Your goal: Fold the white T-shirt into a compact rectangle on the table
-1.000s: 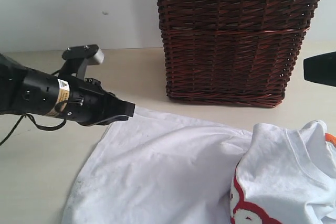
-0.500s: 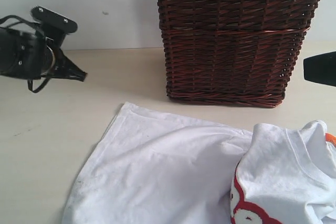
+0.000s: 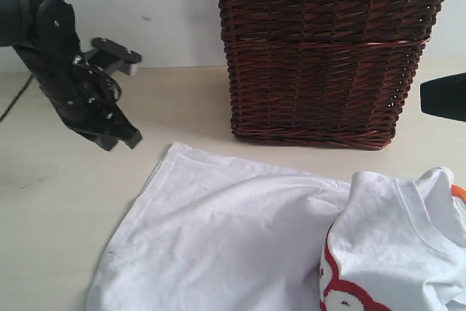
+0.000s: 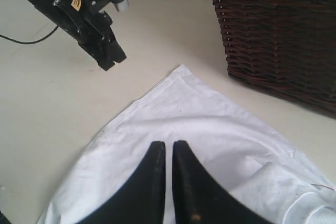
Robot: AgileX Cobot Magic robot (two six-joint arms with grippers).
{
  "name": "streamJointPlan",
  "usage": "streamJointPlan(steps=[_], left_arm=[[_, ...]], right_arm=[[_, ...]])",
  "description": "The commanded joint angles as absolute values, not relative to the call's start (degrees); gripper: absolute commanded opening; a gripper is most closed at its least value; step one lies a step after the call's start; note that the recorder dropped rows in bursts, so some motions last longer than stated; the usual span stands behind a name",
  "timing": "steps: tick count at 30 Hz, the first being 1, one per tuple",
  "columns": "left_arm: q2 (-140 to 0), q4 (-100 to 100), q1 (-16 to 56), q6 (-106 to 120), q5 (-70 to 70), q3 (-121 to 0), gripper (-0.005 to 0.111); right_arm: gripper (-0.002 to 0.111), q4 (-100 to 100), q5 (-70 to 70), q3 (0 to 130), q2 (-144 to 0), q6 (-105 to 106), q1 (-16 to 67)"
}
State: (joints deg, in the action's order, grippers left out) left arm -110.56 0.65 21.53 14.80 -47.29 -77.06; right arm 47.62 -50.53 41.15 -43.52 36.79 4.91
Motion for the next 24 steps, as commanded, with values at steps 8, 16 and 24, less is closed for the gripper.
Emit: streamJointPlan(steps=[8, 16, 24], left_arm=[[-116.8, -20.7, 26.2, 31.1, -34.6, -74.6, 0.0], [-124.2, -17.9, 25.8, 28.7, -31.4, -79.7, 0.0], [-133.7, 5.8, 21.8, 7.1, -45.9, -91.6, 0.0]], right_arm=[[0.007, 48.5, -51.1, 41.0, -43.3, 37.3, 4.7], [0.007, 48.9, -51.2, 41.0, -43.3, 37.4, 4.7], [0.007, 48.9, -51.2, 41.0, -43.3, 37.8, 4.7]])
